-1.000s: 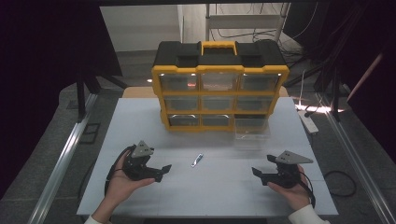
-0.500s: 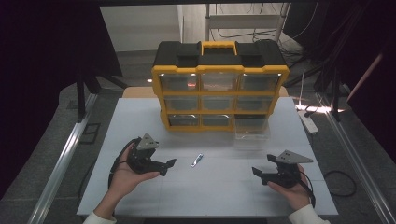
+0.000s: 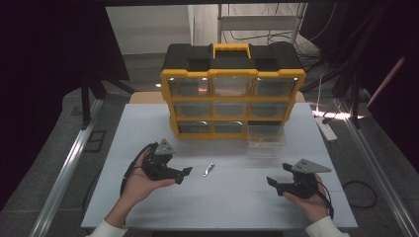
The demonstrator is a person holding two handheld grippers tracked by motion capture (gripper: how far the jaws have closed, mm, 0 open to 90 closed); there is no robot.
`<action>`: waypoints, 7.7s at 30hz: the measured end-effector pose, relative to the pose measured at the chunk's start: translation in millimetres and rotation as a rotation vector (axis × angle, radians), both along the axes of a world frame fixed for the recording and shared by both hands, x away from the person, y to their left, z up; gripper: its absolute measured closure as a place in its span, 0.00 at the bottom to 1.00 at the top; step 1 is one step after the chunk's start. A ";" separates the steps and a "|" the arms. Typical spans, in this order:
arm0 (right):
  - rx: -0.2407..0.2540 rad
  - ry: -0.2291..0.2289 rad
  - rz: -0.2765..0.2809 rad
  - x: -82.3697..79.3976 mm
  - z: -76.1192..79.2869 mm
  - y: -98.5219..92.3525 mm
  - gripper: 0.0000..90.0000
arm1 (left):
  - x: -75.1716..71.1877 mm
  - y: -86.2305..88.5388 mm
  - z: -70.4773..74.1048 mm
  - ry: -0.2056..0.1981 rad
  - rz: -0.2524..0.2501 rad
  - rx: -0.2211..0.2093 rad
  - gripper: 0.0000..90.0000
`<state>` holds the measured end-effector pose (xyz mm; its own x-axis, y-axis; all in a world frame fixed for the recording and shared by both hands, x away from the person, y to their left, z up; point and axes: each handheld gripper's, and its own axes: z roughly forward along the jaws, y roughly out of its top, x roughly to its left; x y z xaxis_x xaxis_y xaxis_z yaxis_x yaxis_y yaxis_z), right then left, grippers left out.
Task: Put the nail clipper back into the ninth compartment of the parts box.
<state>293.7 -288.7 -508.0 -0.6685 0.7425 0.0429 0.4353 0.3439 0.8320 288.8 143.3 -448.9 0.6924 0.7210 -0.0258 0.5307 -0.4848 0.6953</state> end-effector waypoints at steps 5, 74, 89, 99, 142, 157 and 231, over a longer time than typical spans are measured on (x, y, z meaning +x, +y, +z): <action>0.002 0.000 0.000 0.1 0.2 -0.6 0.20 | 7.8 -11.2 -0.2 0.014 -0.021 0.010 0.12; -0.007 -0.001 -0.008 0.7 0.0 -2.5 0.20 | 55.0 -78.8 -23.8 0.124 -0.081 0.108 0.11; -0.012 0.000 -0.009 1.0 -0.2 -2.3 0.20 | 60.4 -80.1 -35.3 0.128 -0.061 0.142 0.12; -0.015 -0.001 -0.005 1.5 -0.7 -2.3 0.20 | 64.1 -86.5 -49.0 0.163 -0.074 0.178 0.14; -0.015 -0.004 -0.008 0.9 0.1 -2.6 0.20 | 68.0 -93.4 -62.4 0.245 -0.097 0.224 0.69; -0.020 -0.005 -0.008 0.9 -0.1 -2.3 0.20 | 66.9 -99.6 -60.3 0.274 -0.061 0.233 0.88; -0.020 -0.015 -0.015 0.0 1.9 -4.0 0.20 | 43.9 -50.0 12.1 0.104 -0.124 -0.040 0.89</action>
